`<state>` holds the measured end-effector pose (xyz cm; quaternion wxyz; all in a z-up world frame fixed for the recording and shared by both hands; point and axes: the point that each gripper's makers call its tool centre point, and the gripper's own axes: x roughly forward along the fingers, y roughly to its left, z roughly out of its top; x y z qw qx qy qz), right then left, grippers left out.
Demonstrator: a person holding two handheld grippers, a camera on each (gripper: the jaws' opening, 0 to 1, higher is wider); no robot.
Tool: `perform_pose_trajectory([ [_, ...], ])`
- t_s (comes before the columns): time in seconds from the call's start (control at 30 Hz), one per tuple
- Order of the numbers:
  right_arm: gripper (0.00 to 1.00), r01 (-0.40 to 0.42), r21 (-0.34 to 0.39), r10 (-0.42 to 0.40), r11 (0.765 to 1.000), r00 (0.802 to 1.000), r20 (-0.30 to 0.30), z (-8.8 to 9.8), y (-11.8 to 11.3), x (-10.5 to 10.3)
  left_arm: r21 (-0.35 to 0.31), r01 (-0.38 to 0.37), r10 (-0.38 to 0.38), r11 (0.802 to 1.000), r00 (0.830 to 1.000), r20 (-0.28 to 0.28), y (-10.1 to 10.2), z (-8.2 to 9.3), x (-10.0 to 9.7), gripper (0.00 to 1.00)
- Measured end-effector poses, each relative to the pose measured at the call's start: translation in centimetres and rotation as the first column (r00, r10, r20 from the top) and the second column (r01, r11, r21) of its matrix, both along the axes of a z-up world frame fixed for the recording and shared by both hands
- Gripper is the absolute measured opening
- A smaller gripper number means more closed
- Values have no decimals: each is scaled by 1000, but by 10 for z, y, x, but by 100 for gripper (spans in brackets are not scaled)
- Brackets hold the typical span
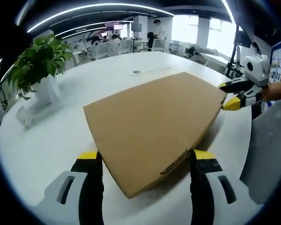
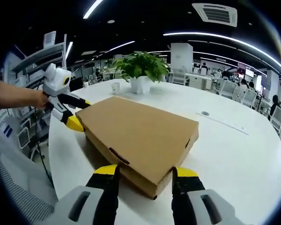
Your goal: Operate the shoe box by opening the lid, removing the specified soft item, and placing it in the target area until the item is outside and the box remains undamaged.
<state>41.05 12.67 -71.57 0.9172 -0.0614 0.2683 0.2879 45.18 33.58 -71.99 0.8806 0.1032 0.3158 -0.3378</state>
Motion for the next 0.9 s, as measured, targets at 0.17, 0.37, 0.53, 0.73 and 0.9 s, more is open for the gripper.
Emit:
perform_pose_trajectory([
  [0.17,40,1,6,-1,1000,1000,1,0,5,-6,-1,1,-1,1000,1000,-2,2,2,-11,75],
  [0.37,40,2,14,-2,1000,1000,-3,1,13,-15,-2,4,-4,1000,1000,-7,6,5,-19,75],
  [0.53,40,-4,8,4,1000,1000,5,1,16,-19,5,9,-9,1000,1000,-12,9,5,-23,75],
  [0.73,40,-2,10,1,1000,1000,5,4,16,-19,7,14,-13,1000,1000,-21,10,6,-23,76],
  [0.9,40,-3,13,3,1000,1000,7,7,15,-19,-3,10,-10,1000,1000,-21,10,8,-22,77],
])
